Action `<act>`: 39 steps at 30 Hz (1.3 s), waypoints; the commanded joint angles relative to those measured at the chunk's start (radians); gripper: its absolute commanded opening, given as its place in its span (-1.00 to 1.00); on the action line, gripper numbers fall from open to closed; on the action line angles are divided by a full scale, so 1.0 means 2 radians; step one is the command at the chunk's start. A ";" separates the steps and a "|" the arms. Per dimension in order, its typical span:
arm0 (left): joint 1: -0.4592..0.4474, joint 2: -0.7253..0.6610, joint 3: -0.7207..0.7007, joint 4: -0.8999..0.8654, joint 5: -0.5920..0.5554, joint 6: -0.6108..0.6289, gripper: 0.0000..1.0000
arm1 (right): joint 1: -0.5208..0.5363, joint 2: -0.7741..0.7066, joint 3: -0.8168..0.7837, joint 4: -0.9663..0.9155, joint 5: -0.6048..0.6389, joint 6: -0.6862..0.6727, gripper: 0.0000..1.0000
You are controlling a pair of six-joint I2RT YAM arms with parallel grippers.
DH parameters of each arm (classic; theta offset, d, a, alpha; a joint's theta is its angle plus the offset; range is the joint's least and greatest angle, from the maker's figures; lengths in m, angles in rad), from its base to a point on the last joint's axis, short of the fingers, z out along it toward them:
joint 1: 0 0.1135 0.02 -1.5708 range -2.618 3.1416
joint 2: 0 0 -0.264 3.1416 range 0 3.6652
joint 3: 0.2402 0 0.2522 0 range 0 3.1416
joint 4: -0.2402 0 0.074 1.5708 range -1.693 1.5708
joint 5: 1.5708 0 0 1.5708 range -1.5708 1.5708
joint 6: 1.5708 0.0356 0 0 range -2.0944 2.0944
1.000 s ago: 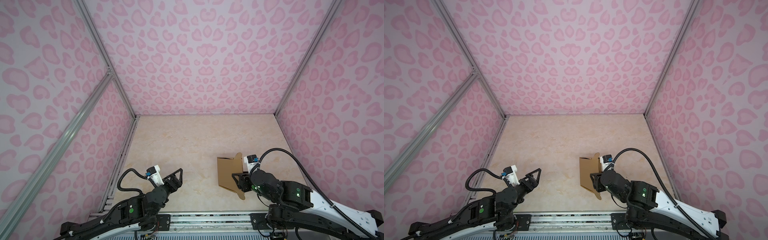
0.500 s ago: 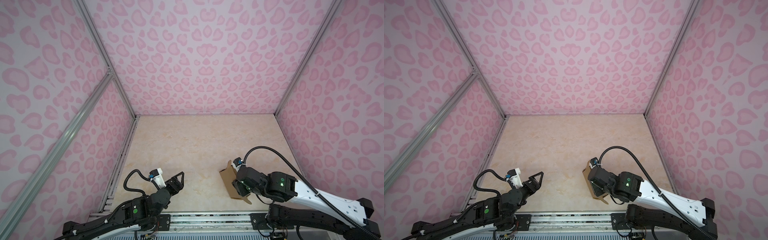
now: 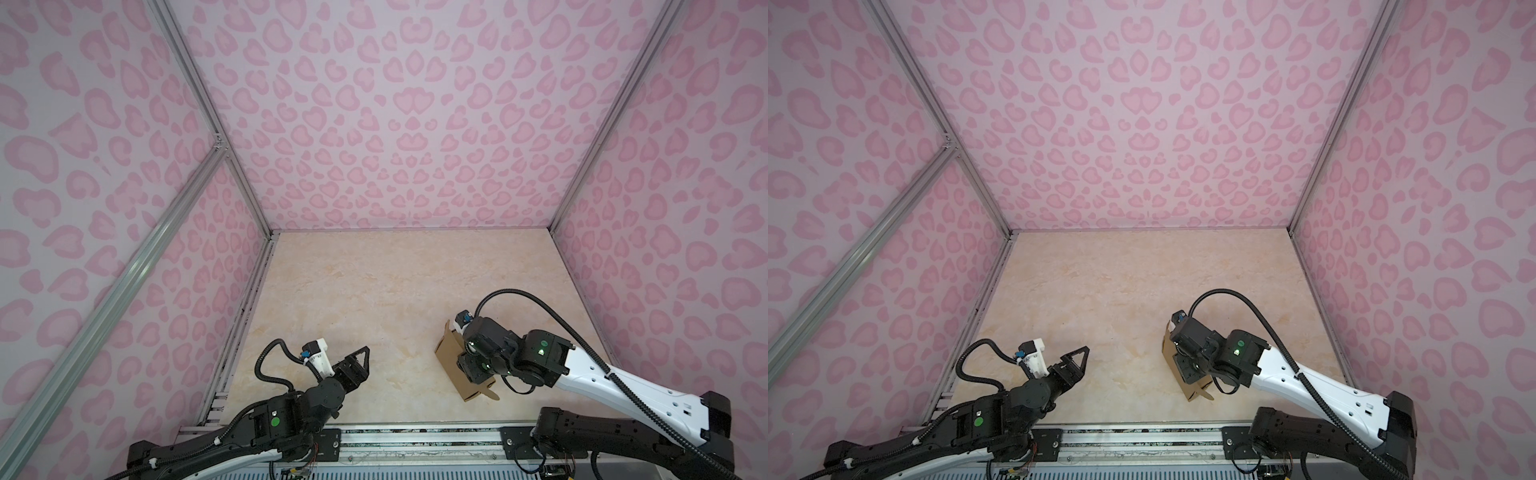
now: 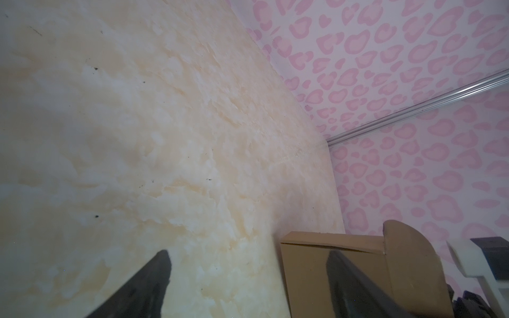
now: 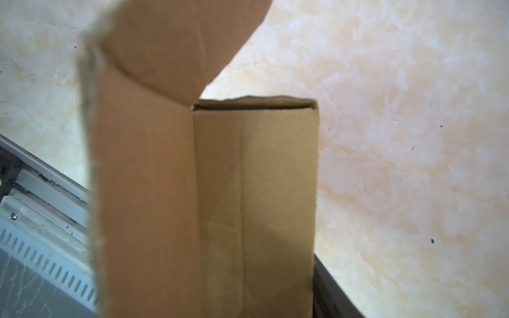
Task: Assemble paper box
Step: Turn over the paper box at the bottom-center of the table.
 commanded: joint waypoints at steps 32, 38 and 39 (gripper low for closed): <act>0.000 0.165 0.027 0.105 0.041 -0.012 0.83 | -0.153 -0.079 0.102 -0.062 -0.017 -0.053 0.48; 0.001 0.212 0.039 0.143 0.054 -0.002 0.83 | -0.193 -0.134 0.019 -0.080 -0.022 -0.027 0.48; 0.000 0.228 0.041 0.151 0.059 -0.003 0.83 | -0.201 -0.140 0.001 -0.078 -0.023 -0.021 0.48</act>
